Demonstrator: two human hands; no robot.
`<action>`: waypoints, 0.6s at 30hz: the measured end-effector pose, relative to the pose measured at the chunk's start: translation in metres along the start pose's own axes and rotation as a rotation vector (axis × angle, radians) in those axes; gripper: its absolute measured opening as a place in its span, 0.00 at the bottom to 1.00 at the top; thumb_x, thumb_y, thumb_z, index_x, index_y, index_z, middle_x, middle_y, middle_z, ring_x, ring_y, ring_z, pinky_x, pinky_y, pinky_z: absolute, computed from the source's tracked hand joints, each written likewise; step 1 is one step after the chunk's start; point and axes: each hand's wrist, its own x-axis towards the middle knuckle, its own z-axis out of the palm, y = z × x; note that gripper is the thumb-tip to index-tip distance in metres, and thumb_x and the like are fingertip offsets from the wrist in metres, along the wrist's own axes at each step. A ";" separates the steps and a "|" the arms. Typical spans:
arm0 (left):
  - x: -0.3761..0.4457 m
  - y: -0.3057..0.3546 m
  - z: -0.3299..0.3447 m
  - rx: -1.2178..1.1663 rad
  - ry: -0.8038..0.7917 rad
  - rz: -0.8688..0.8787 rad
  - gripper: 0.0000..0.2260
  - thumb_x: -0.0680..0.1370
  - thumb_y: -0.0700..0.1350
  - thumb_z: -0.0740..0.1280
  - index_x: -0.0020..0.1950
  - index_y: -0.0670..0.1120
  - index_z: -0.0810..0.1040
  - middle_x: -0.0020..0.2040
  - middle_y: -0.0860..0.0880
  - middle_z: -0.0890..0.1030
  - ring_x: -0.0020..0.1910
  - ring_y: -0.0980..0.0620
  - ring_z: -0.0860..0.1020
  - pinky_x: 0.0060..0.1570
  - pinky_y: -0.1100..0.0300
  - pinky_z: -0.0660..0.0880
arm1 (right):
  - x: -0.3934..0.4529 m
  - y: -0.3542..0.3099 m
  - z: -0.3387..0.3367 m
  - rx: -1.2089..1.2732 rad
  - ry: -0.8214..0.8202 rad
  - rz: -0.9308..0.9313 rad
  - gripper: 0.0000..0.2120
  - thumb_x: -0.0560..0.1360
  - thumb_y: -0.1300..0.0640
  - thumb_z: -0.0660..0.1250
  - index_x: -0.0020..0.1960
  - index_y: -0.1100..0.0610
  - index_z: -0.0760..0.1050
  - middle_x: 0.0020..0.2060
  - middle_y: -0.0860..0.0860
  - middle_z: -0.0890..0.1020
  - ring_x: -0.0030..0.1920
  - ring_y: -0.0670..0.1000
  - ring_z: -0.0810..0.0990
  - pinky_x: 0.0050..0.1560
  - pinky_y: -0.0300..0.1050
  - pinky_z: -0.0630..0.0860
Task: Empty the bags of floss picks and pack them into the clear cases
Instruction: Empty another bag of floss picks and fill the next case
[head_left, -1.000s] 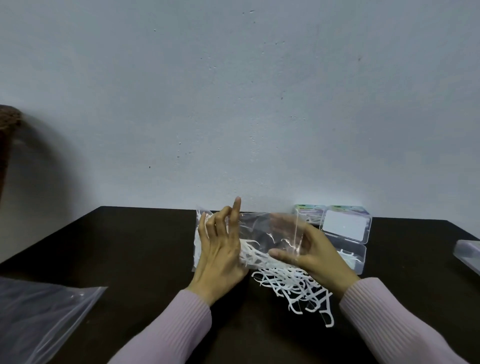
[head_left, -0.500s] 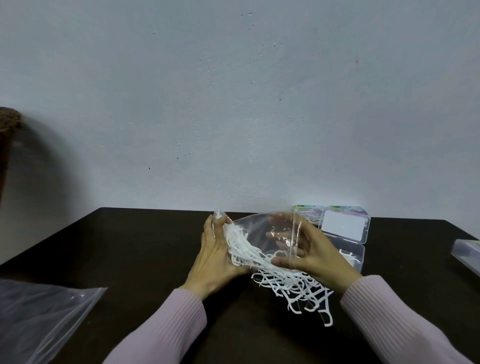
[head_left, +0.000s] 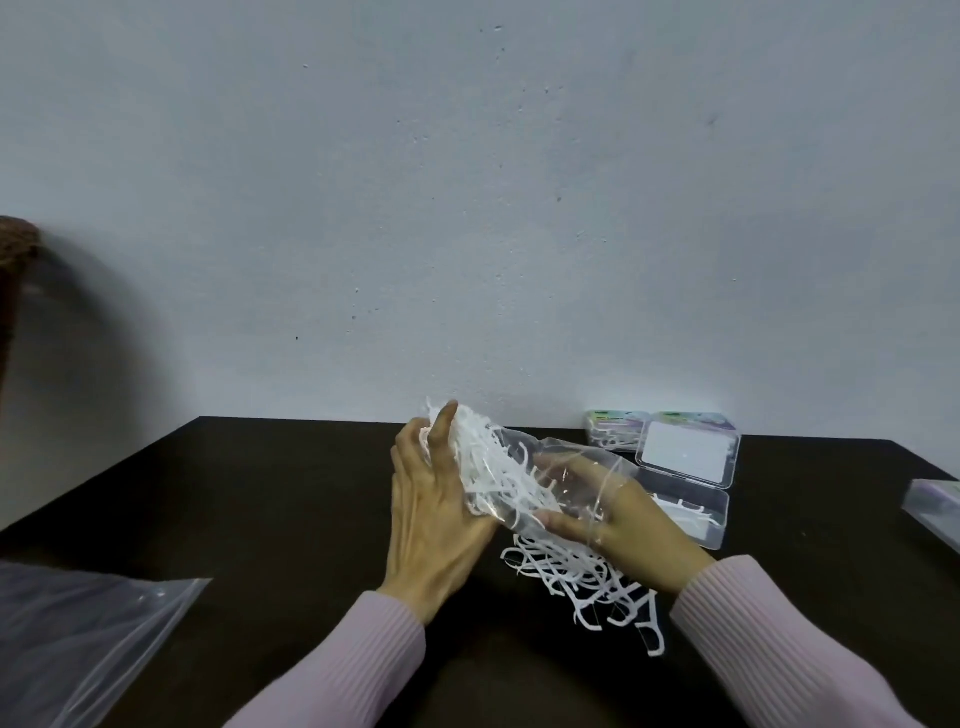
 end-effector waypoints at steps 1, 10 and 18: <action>0.000 0.002 0.000 0.015 0.012 0.012 0.42 0.63 0.60 0.65 0.71 0.61 0.47 0.64 0.52 0.56 0.61 0.53 0.60 0.59 0.46 0.72 | -0.001 -0.002 0.000 0.004 0.014 -0.002 0.16 0.71 0.53 0.69 0.57 0.51 0.71 0.51 0.44 0.75 0.49 0.43 0.77 0.49 0.28 0.73; 0.003 0.003 0.000 0.203 0.120 0.105 0.47 0.60 0.60 0.76 0.72 0.52 0.56 0.65 0.45 0.58 0.61 0.47 0.62 0.57 0.49 0.67 | -0.004 -0.012 0.001 -0.009 0.153 -0.068 0.11 0.70 0.58 0.72 0.46 0.47 0.71 0.40 0.36 0.72 0.40 0.31 0.72 0.42 0.22 0.69; 0.007 -0.004 -0.001 0.303 0.175 0.113 0.47 0.59 0.54 0.80 0.70 0.49 0.58 0.64 0.43 0.60 0.59 0.46 0.64 0.55 0.51 0.67 | -0.001 -0.005 0.000 -0.005 0.089 -0.082 0.09 0.74 0.57 0.67 0.53 0.56 0.76 0.42 0.39 0.75 0.43 0.38 0.76 0.43 0.25 0.71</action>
